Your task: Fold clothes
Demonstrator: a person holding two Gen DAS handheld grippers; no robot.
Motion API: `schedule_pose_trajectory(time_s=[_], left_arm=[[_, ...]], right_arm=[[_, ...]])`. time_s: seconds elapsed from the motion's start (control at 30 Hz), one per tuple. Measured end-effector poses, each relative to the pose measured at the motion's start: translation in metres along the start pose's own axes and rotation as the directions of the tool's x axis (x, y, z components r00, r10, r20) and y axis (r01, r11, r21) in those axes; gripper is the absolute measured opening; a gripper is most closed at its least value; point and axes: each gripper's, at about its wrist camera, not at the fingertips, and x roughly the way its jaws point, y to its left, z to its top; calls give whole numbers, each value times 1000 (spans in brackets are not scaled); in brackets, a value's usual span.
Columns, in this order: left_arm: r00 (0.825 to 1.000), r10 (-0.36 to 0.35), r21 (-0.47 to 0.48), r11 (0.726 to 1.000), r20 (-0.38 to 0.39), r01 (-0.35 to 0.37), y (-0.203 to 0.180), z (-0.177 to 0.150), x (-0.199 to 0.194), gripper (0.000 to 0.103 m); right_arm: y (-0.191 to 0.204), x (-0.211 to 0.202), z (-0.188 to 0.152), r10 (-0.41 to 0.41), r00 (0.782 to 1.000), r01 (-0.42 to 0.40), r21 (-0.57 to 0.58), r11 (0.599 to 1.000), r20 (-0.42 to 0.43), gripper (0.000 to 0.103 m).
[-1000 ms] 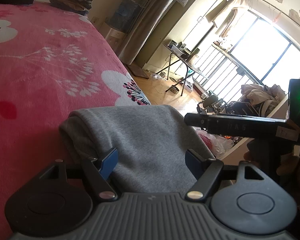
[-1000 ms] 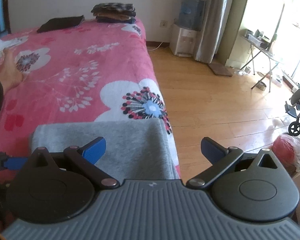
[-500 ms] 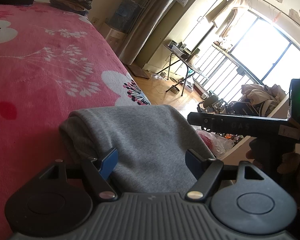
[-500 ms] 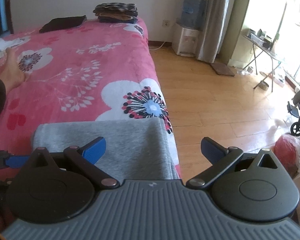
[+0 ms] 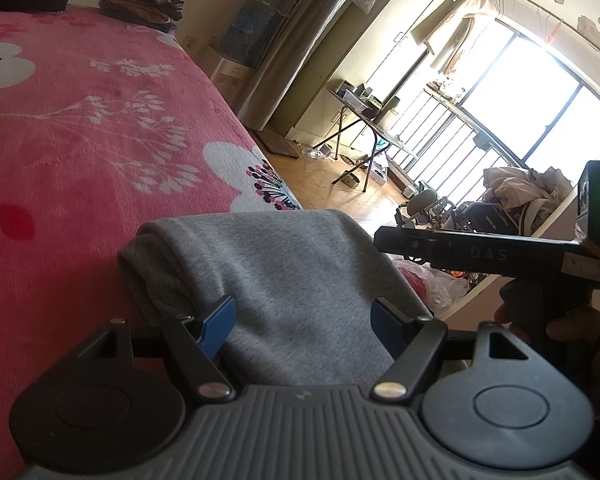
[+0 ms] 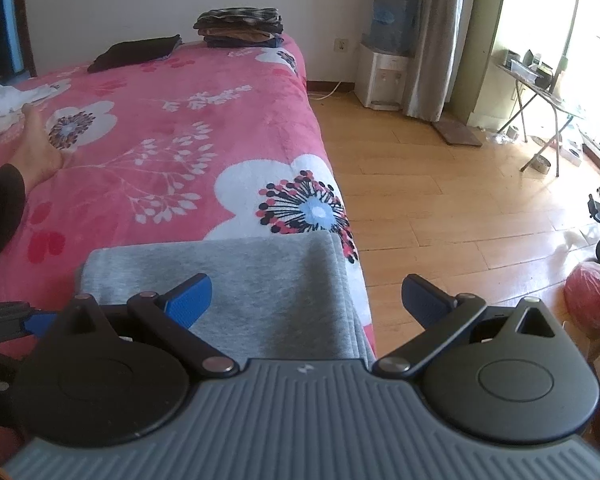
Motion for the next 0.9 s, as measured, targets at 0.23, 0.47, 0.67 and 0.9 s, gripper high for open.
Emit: schedule_pose_trajectory(time_s=[0.23,0.47,0.67,0.9], left_arm=[[1000,0,0,1000,0,0,-1,0,0,76],[1000,-1,0,1000,0,1,0,0,0,76],[1000,-1,-2,1000,1,1,-1,0,0,76],[1000,0,1,1000,2,0,0,0,-1,76]], right_arm=[[1,-1,0,-4,1000,4,-8,1000,3,102],[3,-1,-1,-6,1000,6,-15,1000,5,102],[4,-1,-2,-10,1000,10,-21,1000,2,102],[4,-1,-3,-10,1000,10,-20,1000,4,102]])
